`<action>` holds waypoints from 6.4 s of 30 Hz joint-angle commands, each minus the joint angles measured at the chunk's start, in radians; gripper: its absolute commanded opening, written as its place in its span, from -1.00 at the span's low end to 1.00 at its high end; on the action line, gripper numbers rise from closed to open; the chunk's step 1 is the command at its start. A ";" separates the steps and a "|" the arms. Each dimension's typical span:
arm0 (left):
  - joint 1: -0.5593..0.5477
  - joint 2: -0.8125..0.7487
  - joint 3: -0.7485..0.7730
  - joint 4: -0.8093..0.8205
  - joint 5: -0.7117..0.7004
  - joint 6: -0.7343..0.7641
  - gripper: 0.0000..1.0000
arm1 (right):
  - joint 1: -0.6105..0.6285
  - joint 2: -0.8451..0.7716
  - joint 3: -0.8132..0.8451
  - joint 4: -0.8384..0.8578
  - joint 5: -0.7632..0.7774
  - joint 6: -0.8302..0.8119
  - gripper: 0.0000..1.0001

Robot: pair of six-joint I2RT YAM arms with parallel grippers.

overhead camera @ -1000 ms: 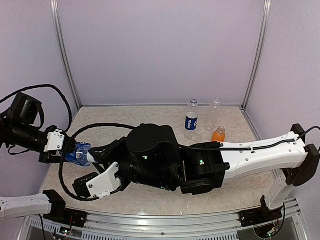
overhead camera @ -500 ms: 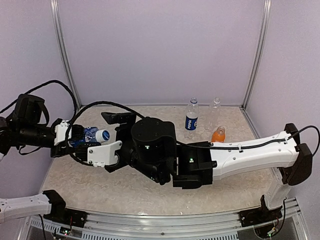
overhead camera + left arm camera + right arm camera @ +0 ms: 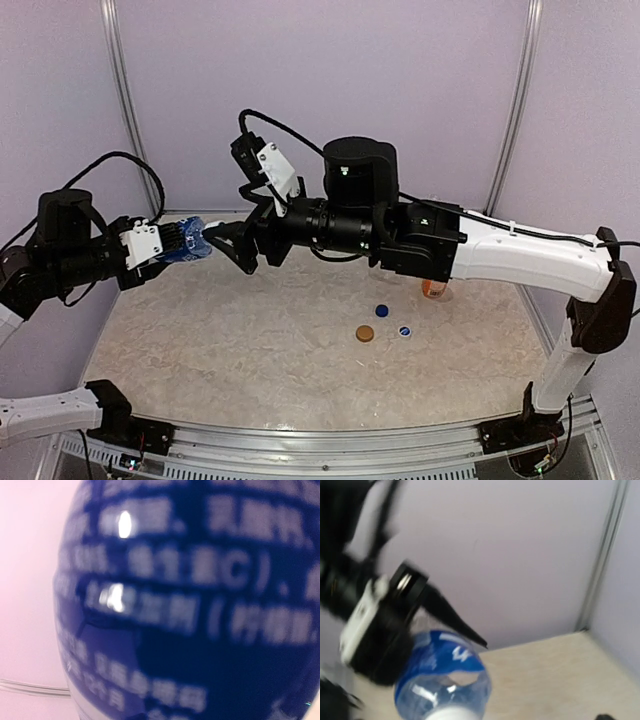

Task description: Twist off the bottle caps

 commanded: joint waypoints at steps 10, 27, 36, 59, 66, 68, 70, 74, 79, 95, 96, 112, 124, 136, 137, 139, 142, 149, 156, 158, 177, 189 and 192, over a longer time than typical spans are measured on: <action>-0.010 -0.009 -0.034 0.099 -0.085 0.057 -0.10 | -0.088 0.066 0.067 -0.035 -0.321 0.522 0.31; -0.014 -0.002 -0.014 0.076 -0.058 0.061 -0.10 | -0.091 0.152 0.189 -0.163 -0.297 0.512 -0.50; -0.010 -0.013 0.103 -0.217 0.179 0.027 -0.10 | -0.050 0.120 0.179 -0.252 -0.328 0.170 -1.00; -0.021 0.011 0.167 -0.743 0.400 0.141 -0.14 | 0.367 -0.044 -0.168 0.075 0.547 -1.342 -1.00; -0.023 0.015 0.167 -0.714 0.407 0.130 -0.14 | 0.368 -0.015 -0.168 0.097 0.515 -1.301 -1.00; -0.025 0.017 0.180 -0.706 0.413 0.116 -0.14 | 0.368 -0.008 -0.169 0.116 0.515 -1.291 -1.00; -0.025 0.022 0.194 -0.703 0.431 0.097 -0.14 | 0.365 -0.004 -0.168 0.124 0.520 -1.273 -0.49; -0.025 0.019 0.188 -0.679 0.416 0.078 -0.14 | 0.363 -0.017 -0.190 0.207 0.535 -1.200 0.63; -0.025 -0.001 0.138 -0.488 0.274 -0.004 -0.12 | 0.349 -0.053 -0.209 0.280 0.553 -1.044 0.99; -0.037 -0.004 -0.027 0.084 -0.206 0.078 -0.11 | -0.055 -0.032 0.016 -0.110 -0.120 0.470 0.69; -0.039 -0.001 -0.030 0.098 -0.216 0.087 -0.11 | -0.067 -0.014 0.038 -0.136 -0.139 0.520 0.66; -0.057 0.009 -0.032 0.104 -0.230 0.123 -0.12 | -0.126 0.120 0.155 -0.165 -0.294 0.641 -0.03; -0.058 0.017 -0.026 0.118 -0.228 0.121 -0.12 | -0.134 0.166 0.190 -0.206 -0.402 0.652 -0.32; -0.058 0.015 -0.015 0.087 -0.211 0.120 -0.13 | -0.134 0.115 0.143 -0.188 -0.347 0.626 -1.00; -0.058 0.015 -0.013 0.074 -0.200 0.117 -0.13 | -0.132 0.111 0.142 -0.193 -0.347 0.610 -1.00; -0.059 0.012 0.002 0.005 -0.155 0.096 -0.13 | -0.124 0.101 0.140 -0.205 -0.329 0.532 -1.00; -0.057 0.013 0.048 -0.176 -0.018 0.044 -0.13 | -0.051 0.068 0.140 -0.259 -0.207 0.261 -1.00; -0.057 0.014 0.073 -0.539 0.199 0.001 -0.20 | 0.210 -0.101 -0.132 -0.165 0.295 -0.608 -1.00; -0.059 0.019 0.050 -0.595 0.206 0.002 -0.21 | 0.307 -0.141 -0.344 0.087 0.671 -1.137 -1.00; -0.059 0.019 0.042 -0.600 0.202 0.012 -0.21 | 0.321 -0.138 -0.355 0.126 0.721 -1.237 -1.00; -0.059 0.022 0.062 -0.573 0.242 -0.025 -0.21 | 0.339 -0.066 -0.356 0.314 0.579 -1.350 -0.06; -0.059 0.001 0.005 -0.262 0.015 -0.060 -0.19 | 0.258 -0.153 -0.305 0.131 0.415 -0.696 0.99; -0.059 -0.005 -0.030 -0.121 -0.096 -0.021 -0.19 | 0.143 -0.170 -0.269 0.081 0.198 -0.290 0.99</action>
